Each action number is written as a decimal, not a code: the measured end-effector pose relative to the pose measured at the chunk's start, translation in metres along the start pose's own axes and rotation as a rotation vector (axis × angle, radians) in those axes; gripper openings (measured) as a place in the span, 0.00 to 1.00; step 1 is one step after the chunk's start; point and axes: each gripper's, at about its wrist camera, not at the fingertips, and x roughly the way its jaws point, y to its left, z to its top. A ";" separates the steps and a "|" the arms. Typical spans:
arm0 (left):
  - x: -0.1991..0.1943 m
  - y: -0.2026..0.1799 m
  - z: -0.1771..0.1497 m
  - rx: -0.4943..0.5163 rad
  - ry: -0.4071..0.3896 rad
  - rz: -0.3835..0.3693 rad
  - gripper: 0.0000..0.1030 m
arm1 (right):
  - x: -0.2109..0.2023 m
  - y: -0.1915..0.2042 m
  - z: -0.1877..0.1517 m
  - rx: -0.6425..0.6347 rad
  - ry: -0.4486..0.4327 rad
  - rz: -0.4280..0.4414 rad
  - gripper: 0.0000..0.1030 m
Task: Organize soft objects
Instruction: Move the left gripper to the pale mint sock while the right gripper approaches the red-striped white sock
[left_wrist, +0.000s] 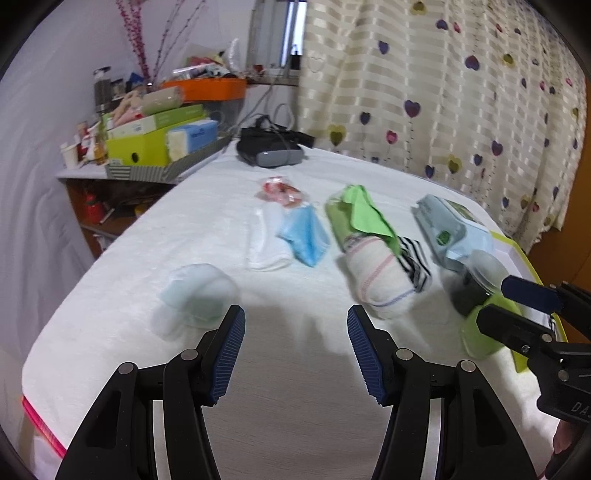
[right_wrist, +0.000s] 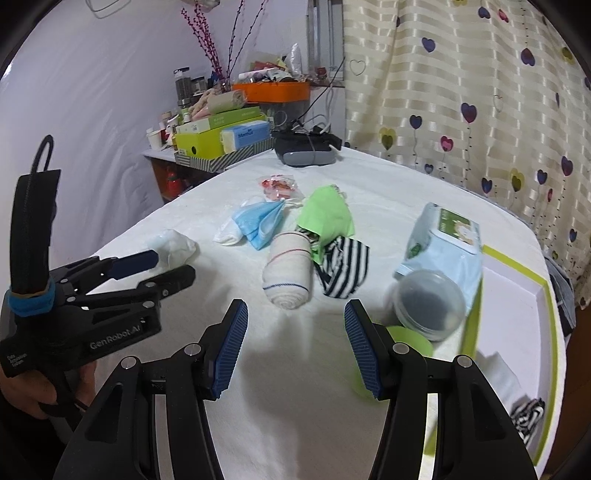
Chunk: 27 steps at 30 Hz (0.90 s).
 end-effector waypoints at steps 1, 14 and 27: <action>0.000 0.004 0.001 -0.006 -0.002 0.007 0.56 | 0.003 0.002 0.001 -0.002 0.004 0.004 0.54; 0.017 0.063 0.015 -0.065 -0.004 0.073 0.56 | 0.063 0.018 0.022 -0.002 0.086 -0.006 0.54; 0.055 0.083 0.015 -0.085 0.067 0.056 0.60 | 0.106 0.027 0.032 -0.009 0.173 -0.115 0.54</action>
